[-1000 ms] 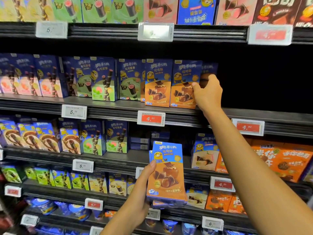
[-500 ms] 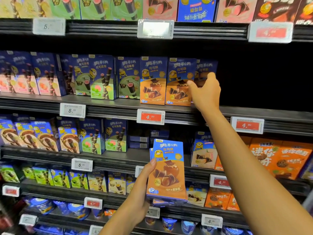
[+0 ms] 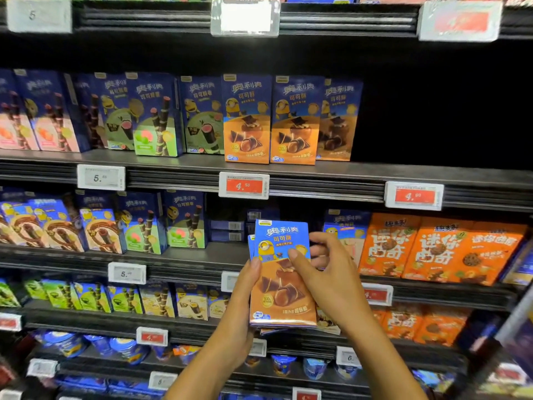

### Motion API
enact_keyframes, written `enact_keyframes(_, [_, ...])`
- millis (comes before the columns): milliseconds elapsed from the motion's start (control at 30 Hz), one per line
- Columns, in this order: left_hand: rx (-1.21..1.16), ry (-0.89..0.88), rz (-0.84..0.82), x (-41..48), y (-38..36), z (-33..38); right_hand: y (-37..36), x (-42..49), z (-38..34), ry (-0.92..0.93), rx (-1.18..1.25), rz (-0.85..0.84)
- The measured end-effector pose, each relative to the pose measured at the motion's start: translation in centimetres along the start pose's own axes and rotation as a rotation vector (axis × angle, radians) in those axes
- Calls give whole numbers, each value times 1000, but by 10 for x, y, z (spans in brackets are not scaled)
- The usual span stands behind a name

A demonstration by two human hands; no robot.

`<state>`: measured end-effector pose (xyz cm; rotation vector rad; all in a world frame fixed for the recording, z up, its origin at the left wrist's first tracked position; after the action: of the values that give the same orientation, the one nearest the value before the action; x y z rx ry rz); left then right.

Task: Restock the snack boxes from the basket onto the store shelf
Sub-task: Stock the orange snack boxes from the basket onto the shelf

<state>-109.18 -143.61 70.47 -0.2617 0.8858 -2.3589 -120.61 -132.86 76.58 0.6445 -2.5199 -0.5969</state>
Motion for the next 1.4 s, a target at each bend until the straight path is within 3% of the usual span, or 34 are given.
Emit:
enact_keyframes(267, [-43,49,90,12,-5,-12,10,3,-2,-119,267,-95])
enact_keyframes(400, [-49,78,146,16,-10,-11,26,9,-12,-51,453,-102])
enact_keyframes(467, [-33,90,167,16,-10,-10,43,19,-26,42,490,-55])
enact_keyframes(600, [10,90,212,11,-7,-8,92,56,-56,197,510,213])
enact_keyframes(833, [74,113,200,4,-12,-3,134,142,-71,249,485,501])
enact_keyframes(1067, [134,97,198,0,-19,1,113,198,-59,187,239,515])
enact_keyframes(1400, [146,110,201,-6,-27,2,105,204,-63,151,56,585])
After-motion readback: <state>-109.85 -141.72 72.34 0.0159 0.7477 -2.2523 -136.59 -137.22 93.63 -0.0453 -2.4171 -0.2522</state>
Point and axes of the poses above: each hand's wrist, its own x-axis towards the middle knuckle, its own y-axis out of the back of the hand, z = x × y, the point moved 3 cm from there along x, towards the middle knuckle, and after that the axes turned 11 degrees about -x, right-handed, at the moved point
